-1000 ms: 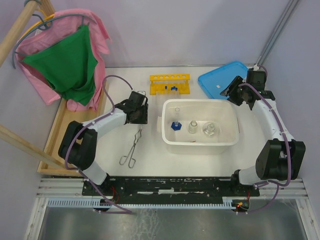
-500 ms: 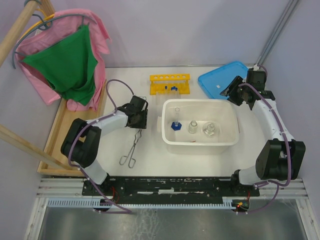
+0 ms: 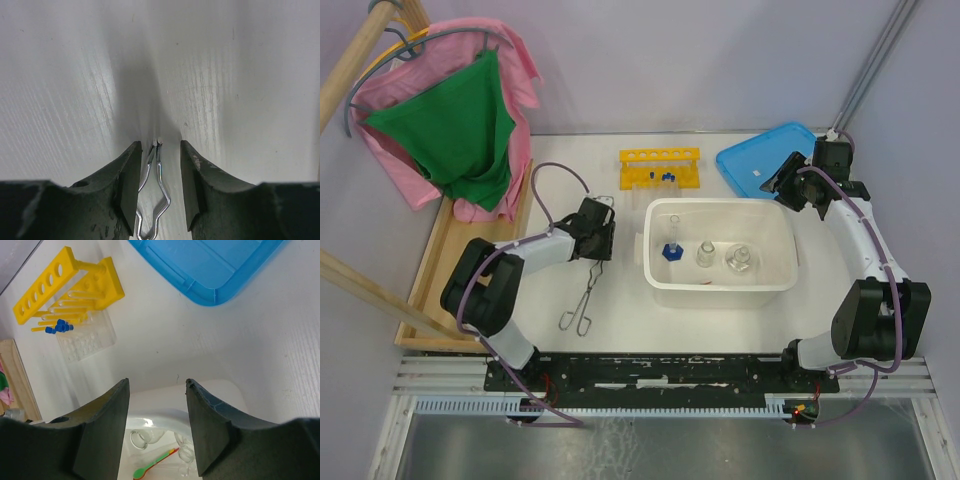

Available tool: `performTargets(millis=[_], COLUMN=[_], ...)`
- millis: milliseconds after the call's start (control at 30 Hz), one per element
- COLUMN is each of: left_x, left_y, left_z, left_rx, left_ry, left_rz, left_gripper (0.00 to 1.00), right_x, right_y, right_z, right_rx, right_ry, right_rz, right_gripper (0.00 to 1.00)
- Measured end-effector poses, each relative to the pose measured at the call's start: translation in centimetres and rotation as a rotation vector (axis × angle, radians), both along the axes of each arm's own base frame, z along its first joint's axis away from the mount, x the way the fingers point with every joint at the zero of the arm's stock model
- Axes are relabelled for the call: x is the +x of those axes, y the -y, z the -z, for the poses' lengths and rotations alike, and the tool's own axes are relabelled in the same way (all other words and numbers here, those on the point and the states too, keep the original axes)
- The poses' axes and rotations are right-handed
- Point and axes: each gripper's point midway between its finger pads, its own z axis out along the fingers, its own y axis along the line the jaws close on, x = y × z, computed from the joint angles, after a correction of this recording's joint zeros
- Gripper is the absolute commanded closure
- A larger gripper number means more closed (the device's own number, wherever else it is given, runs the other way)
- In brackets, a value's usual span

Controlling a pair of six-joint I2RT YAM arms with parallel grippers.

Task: Organize the chemistry lab equipment
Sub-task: Pick up the chemistry item at the center of the board.

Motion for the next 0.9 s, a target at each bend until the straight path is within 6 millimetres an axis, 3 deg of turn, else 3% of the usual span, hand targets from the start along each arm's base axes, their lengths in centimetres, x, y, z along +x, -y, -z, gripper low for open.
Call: performTargets(millis=[467,800,900], left_x=[0.21,0.10,-0.03], left_y=[-0.02,0.09,0.02], left_z=[0.01,0.03,-0.08], left_rx=[-0.009,-0.013,-0.007], left_ry=[0.047,0.042,0.031], left_rz=[0.023,0.032,0.032], left_gripper=[0.76,0.97,0.97], right_x=[0.10,0.10,0.10], right_y=[0.00,-0.01,-0.07], right_z=[0.17,0.16,0.14], right_rx=[0.000,0.001,0.003], right_ry=[-0.003,-0.003,-0.002], right_rz=[-0.001,-0.001,-0.004], right_gripper=[0.42,0.42,0.42])
